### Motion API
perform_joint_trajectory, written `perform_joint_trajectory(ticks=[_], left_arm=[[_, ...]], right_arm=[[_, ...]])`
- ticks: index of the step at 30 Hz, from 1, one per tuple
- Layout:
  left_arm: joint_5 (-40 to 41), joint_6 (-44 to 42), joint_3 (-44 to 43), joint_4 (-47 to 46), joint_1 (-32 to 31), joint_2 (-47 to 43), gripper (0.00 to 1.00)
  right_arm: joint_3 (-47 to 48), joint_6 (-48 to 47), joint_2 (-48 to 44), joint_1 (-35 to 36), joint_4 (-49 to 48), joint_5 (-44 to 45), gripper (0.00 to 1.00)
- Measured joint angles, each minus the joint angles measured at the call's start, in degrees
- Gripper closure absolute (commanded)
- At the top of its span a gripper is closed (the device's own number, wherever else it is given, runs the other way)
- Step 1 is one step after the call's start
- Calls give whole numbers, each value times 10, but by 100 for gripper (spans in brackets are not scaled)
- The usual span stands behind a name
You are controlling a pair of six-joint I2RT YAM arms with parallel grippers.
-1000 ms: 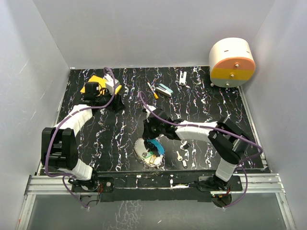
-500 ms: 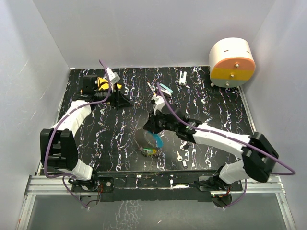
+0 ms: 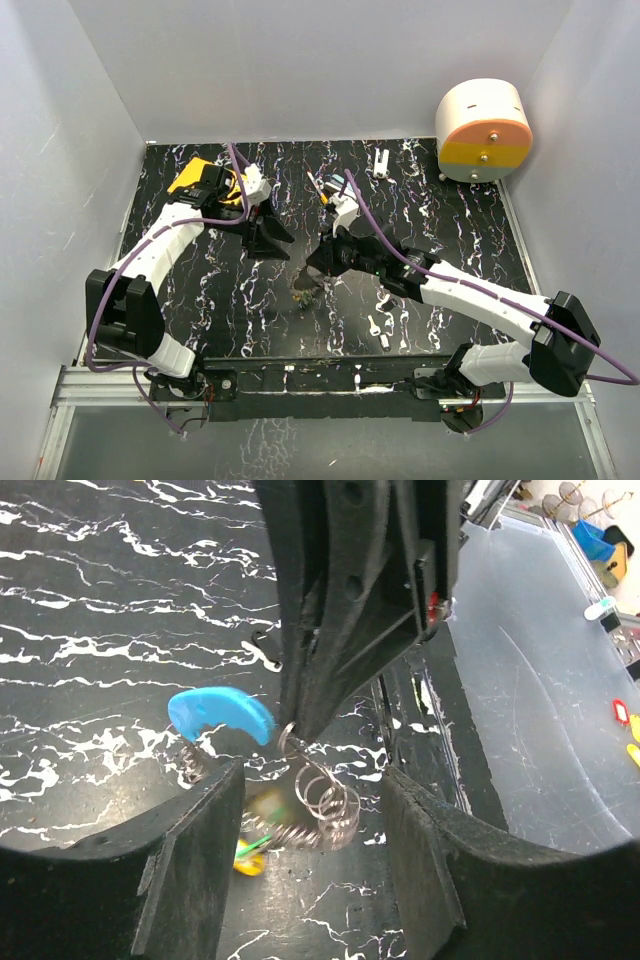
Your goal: Put the keys on the keyring
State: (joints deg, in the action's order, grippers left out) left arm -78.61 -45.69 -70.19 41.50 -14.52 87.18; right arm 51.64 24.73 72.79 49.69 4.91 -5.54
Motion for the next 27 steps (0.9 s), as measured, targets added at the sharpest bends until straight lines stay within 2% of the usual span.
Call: perform_joint_trajectory(ticks=[6,10,21,27], left_arm=[[-15,-110,-12,92,-21,8,40],[-14,-139,-14,115,-37,19,40],[52,-50,-14,46,-55,21,42],[63,-34,-18,38,-55,21,41]], right_arm=[[9,0,0,0,14,-2,92],[18,0,-1,0,16,-2,92],[45,0,-8,17,29,7,92],[50,0,-8,26,40,13,92]])
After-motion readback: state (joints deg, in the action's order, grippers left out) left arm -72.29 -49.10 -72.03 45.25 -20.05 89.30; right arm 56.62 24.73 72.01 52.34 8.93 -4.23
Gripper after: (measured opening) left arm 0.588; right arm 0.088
